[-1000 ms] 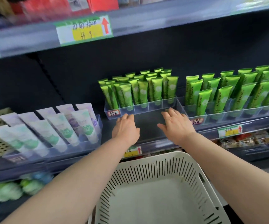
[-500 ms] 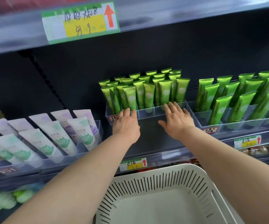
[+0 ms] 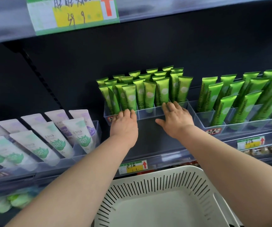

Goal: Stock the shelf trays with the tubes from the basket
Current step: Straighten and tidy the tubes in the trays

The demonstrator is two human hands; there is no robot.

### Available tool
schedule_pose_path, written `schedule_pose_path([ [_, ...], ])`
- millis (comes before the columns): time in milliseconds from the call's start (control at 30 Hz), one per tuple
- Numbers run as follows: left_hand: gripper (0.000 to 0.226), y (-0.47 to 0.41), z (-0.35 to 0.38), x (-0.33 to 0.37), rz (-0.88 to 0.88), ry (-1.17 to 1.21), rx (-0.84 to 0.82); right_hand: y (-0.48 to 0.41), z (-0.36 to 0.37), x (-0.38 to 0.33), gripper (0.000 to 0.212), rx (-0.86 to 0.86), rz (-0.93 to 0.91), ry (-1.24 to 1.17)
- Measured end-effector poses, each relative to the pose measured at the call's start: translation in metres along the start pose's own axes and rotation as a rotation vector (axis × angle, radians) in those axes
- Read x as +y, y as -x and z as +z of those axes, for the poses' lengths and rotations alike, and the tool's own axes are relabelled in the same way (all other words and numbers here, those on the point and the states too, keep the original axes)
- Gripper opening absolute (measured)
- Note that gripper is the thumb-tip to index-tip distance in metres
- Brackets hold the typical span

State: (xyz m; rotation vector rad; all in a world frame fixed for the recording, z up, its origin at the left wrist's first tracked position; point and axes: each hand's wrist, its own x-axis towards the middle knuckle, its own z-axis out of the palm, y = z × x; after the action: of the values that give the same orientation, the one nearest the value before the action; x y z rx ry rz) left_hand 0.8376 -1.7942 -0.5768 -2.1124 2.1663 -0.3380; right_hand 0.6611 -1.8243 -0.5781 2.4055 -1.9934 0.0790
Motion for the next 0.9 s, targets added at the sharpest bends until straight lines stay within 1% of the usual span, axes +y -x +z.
schedule_pose_path([
  [267, 0.075, -0.004, 0.0, -0.006, 0.009, -0.008, -0.043, -0.002, -0.001, -0.009, 0.076, -0.005, -0.012, 0.006],
  [500, 0.074, -0.002, -0.007, -0.01, -0.015, -0.008, -0.11, 0.0, -0.001, -0.017, 0.077, -0.016, -0.025, -0.015],
  [667, 0.074, 0.002, -0.008, -0.014, -0.045, 0.067, -0.134, 0.001, -0.001, -0.024, 0.076, 0.001, -0.029, -0.013],
  [900, 0.069, 0.009, -0.011, -0.016, -0.04, 0.19, -0.131, 0.004, -0.009, -0.019, 0.064, 0.011, -0.051, -0.009],
])
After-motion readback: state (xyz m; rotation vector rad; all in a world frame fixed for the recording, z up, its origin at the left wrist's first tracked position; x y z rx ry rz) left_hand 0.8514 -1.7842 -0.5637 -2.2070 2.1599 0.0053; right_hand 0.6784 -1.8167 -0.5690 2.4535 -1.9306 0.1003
